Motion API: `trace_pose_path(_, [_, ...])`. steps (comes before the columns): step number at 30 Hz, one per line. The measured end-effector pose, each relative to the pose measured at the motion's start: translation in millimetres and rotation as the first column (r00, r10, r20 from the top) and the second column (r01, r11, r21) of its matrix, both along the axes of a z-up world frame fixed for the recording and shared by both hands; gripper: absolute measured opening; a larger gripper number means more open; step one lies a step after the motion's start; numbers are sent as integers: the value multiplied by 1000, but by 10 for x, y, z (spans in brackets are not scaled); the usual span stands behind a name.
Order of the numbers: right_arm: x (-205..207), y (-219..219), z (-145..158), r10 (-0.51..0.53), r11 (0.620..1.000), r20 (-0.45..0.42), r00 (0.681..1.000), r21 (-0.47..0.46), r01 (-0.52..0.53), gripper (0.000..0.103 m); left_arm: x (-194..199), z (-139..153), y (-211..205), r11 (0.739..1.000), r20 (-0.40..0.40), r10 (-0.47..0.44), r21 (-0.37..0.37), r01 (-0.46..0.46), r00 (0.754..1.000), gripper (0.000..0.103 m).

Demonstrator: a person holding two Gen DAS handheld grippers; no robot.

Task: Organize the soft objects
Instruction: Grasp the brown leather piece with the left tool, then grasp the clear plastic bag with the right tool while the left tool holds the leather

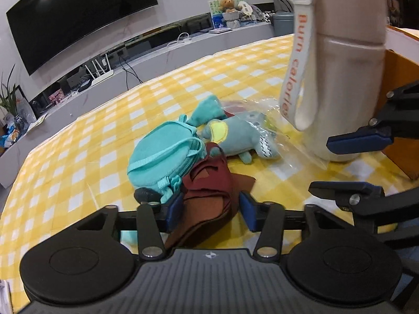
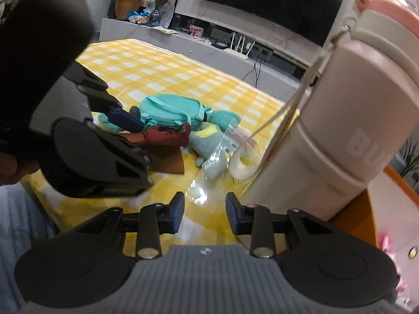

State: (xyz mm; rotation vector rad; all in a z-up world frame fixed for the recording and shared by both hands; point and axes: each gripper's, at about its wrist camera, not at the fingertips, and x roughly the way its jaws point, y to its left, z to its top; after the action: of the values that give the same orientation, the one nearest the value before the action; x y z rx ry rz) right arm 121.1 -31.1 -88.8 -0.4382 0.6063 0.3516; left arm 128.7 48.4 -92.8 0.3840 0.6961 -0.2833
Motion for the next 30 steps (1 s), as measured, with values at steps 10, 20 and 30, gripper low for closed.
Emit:
trace_pose_path(10, [131,148,-165,10,995,1,1000,-98,-10,13,33,121,225,978,-34,152,-139,-156,988,4])
trace_pose_path(20, [-226,175,221,125,987,-67,990,112,-117,0,-407,372,426,929,-65,259,-255,-267,964,4])
trace_pose_path(30, [-400,256,114,148,984,-135,980,123,-132,8,-520,331,562,902,-119,328,-254,-348,937,4])
